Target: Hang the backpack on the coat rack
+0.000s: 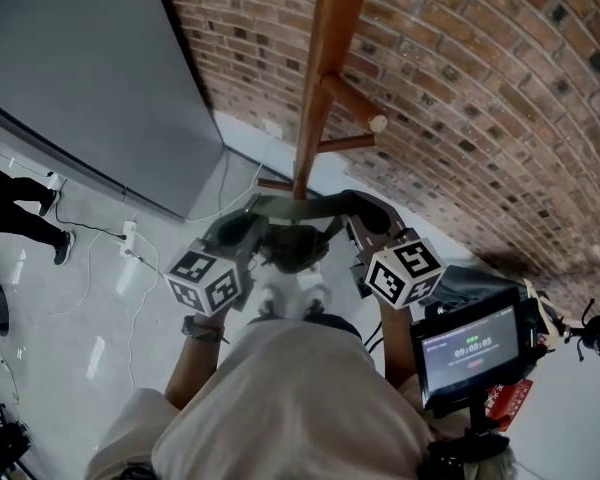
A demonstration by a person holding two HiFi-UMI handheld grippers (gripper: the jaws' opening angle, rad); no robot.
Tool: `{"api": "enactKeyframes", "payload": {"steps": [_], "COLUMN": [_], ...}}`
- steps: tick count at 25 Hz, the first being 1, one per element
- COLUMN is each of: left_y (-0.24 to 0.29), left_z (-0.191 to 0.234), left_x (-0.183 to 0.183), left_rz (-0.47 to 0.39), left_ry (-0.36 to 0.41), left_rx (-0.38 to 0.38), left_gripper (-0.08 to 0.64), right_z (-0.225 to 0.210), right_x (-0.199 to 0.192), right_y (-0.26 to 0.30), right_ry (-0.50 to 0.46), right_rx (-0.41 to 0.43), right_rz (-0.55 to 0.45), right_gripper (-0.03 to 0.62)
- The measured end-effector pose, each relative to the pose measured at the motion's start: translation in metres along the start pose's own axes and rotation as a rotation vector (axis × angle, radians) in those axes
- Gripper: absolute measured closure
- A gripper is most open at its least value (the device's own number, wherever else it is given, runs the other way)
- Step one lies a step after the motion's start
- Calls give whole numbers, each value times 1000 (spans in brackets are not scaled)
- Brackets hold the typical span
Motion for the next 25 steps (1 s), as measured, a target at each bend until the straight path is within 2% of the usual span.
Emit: {"api": "enactKeyframes", "payload": {"steps": [11,25], "left_y": [19,25], "left_z": [17,23], "left_x": [-13,-38], "left_rz": [60,117], "left_ry": [-2,-12], "left_rx": [24,34], "left_gripper": [543,541], "right_z": [-19,-24], "right_x": [-19,-42], "right_y": [24,30], "right_ry": [78,84], "right_rx": [14,1], "right_rz": [26,83], "right_gripper": [586,585]}}
Point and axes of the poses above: the fingertips, and each gripper's own axes: y forward along the fingers, z to its left, x out of its top, the point moved 2 cm from there along -y, backward along the fingers, and after that the axes turned 6 degrees about x, right-handed, at the moved point
